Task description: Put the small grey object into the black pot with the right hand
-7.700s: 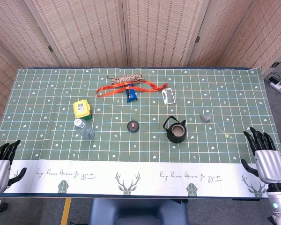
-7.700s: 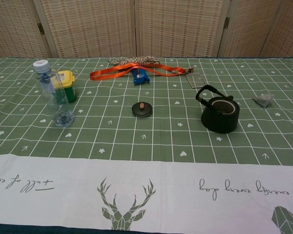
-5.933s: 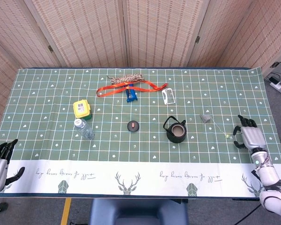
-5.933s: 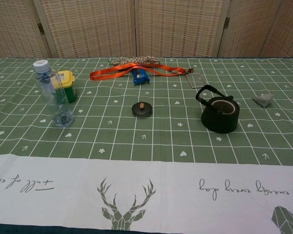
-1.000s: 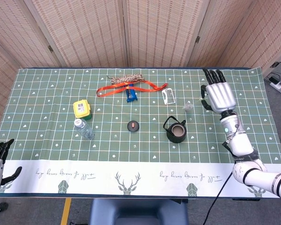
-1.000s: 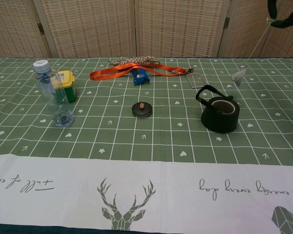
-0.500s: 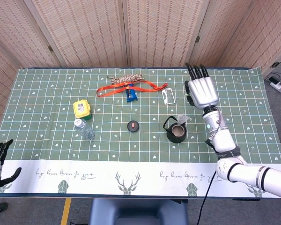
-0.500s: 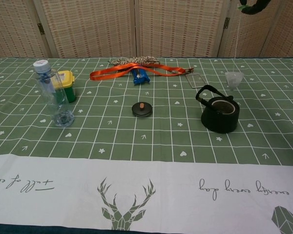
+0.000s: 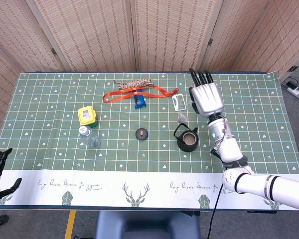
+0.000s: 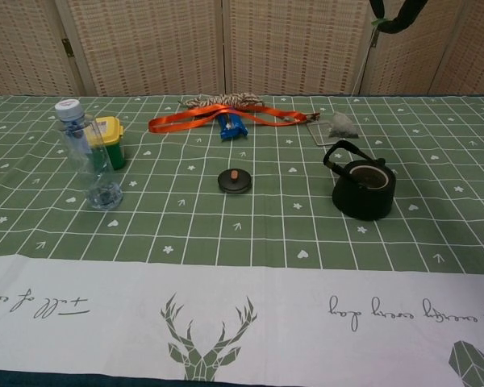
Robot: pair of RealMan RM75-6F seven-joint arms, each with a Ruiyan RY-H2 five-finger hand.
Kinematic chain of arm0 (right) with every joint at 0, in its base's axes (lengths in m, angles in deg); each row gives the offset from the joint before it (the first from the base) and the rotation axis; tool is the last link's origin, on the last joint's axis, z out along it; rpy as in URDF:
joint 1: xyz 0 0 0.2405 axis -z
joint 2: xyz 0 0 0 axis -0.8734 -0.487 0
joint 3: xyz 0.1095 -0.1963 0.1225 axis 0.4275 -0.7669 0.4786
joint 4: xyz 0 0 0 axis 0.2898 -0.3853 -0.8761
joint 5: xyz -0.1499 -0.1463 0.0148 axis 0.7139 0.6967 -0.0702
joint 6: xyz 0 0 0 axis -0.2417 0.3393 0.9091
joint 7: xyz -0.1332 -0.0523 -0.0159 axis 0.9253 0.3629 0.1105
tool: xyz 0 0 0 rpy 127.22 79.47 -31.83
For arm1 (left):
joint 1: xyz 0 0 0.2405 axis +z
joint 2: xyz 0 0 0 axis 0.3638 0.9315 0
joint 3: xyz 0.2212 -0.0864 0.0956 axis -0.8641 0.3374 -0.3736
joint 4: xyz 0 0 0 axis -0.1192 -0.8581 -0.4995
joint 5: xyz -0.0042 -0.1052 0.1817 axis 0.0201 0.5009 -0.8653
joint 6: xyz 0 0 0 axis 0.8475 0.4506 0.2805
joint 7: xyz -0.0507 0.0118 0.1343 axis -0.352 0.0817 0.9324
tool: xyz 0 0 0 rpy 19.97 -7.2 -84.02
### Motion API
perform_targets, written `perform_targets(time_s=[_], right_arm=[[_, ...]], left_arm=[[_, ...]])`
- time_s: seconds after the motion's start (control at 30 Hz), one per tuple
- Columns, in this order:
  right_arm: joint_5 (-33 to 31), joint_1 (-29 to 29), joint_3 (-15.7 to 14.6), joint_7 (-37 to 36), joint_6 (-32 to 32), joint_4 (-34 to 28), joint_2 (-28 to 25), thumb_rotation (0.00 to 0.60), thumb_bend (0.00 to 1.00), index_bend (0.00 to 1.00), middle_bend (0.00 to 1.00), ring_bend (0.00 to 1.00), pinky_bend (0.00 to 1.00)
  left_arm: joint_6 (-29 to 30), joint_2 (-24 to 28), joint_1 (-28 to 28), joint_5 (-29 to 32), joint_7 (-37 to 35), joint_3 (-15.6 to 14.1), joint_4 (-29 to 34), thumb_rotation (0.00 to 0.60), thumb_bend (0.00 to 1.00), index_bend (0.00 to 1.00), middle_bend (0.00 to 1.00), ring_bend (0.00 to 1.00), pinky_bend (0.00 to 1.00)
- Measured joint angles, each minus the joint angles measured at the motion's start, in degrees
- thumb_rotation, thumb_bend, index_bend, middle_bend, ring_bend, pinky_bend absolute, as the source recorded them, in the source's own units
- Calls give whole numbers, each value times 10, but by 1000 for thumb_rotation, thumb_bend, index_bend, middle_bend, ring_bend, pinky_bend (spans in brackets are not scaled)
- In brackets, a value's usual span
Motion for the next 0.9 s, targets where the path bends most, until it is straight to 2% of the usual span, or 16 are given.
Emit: perform_targets(time_s=[0.47,0.9], right_arm=[[6,-2,-11,2,-21,-33,-19,600,372,578,0,0,0],[39,11,-38,1,-39,-53,-26,600,373,579,0,0,0]], left_arm=[[-3,-1,-2,2,6,1,-1,600,267,50,110,85,77],[-4,-1,-2,5,4,3,-1,600,267,49,110,85,77]])
